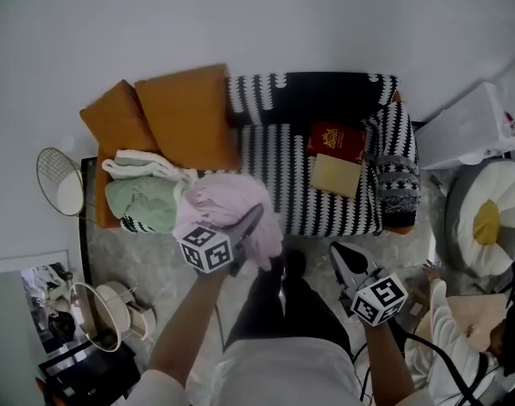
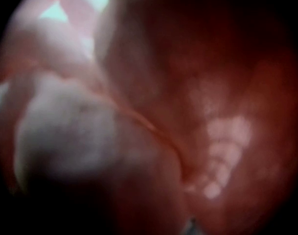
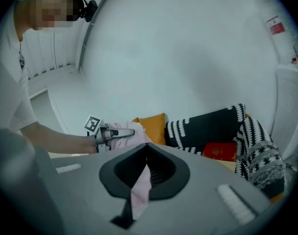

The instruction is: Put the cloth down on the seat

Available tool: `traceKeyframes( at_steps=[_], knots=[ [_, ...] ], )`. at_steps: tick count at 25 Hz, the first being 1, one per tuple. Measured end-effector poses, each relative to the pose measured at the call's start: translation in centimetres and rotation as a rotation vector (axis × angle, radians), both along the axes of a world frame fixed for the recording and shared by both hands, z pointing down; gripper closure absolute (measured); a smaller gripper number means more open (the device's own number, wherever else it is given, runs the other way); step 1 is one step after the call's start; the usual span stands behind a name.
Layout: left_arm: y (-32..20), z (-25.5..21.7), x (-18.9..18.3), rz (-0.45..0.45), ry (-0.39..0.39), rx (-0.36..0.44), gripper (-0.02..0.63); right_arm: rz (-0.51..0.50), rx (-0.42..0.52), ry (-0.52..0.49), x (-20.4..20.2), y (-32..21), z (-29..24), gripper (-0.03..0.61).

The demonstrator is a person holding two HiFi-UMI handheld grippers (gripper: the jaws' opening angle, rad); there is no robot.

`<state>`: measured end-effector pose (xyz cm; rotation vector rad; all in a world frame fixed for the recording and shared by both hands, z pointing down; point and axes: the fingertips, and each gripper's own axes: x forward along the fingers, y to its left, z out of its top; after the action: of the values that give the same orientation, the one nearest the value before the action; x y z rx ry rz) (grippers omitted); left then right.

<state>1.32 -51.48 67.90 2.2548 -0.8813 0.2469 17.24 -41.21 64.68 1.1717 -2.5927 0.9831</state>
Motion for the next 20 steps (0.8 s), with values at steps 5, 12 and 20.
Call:
traceKeyframes(
  at_steps=[5,12,20],
  knots=[
    [-3.4,3.4,-0.2,0.024,-0.139,-0.001,0.518,0.042,-0.021,0.009,0.2,-1.7,1.3,0.583],
    [-8.2,10.9,-0.3,0.049,-0.234,-0.050,0.514,0.109,-0.066,0.049,0.0,-4.9,4.7,0.582],
    [-12.8,18.1,0.5,0.076,-0.197,-0.132,0.509,0.163,-0.132,0.090,-1.0,-9.5,11.1,0.583]
  ],
)
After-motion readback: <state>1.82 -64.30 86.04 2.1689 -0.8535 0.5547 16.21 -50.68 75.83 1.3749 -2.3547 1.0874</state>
